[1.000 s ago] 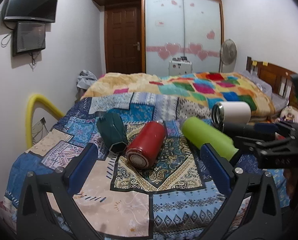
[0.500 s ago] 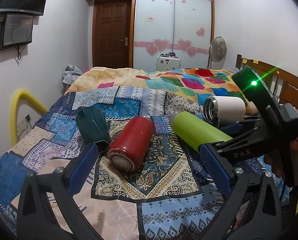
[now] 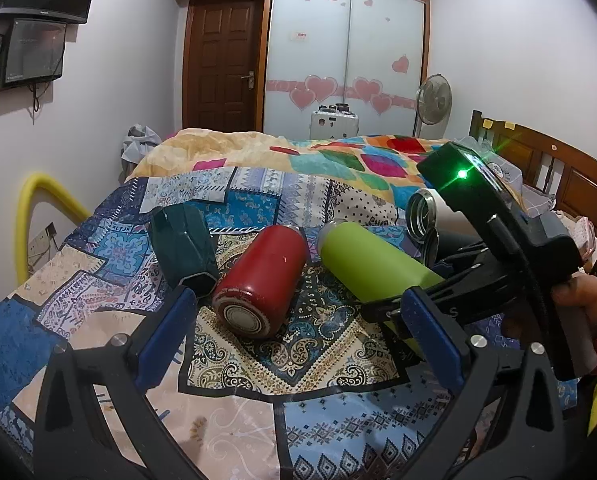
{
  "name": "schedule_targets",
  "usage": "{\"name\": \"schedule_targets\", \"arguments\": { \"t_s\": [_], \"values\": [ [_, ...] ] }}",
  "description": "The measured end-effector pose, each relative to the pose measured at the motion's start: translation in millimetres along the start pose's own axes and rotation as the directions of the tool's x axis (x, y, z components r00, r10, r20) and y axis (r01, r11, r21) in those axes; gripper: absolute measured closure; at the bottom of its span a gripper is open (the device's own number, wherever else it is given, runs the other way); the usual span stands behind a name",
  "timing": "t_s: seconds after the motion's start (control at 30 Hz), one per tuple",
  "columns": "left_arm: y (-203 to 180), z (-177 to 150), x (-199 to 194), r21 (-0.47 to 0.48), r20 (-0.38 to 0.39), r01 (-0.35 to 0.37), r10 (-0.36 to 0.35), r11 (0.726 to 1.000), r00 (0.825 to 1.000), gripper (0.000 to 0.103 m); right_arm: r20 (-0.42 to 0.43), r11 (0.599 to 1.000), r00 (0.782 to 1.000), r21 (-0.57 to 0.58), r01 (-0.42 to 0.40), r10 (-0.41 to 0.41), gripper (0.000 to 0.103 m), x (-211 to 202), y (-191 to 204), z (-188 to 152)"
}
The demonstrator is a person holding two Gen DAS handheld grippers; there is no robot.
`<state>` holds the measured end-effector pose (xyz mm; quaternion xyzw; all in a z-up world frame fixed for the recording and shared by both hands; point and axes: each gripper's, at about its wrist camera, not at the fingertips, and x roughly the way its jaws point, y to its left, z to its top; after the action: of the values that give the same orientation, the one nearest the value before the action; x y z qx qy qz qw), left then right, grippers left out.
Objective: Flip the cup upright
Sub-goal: 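Move the right tool down over the lying lime-green bottle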
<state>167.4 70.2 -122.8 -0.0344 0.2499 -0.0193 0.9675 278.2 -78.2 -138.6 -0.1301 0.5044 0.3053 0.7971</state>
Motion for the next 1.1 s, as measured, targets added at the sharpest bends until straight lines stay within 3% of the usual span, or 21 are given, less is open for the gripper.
{"name": "schedule_targets", "arguments": {
  "t_s": [0.6,1.1],
  "values": [
    [-7,6,-21,-0.004,0.026,0.001,-0.001,1.000,1.000,0.000,0.094,1.000,0.996,-0.002,-0.007,0.007,0.041,-46,6,-22],
    [-22,5,-55,0.010,0.040,-0.010,0.009,1.000,0.999,0.000,0.204,0.999,0.978,-0.023,-0.027,0.031,0.041,-81,26,-64]
  ]
}}
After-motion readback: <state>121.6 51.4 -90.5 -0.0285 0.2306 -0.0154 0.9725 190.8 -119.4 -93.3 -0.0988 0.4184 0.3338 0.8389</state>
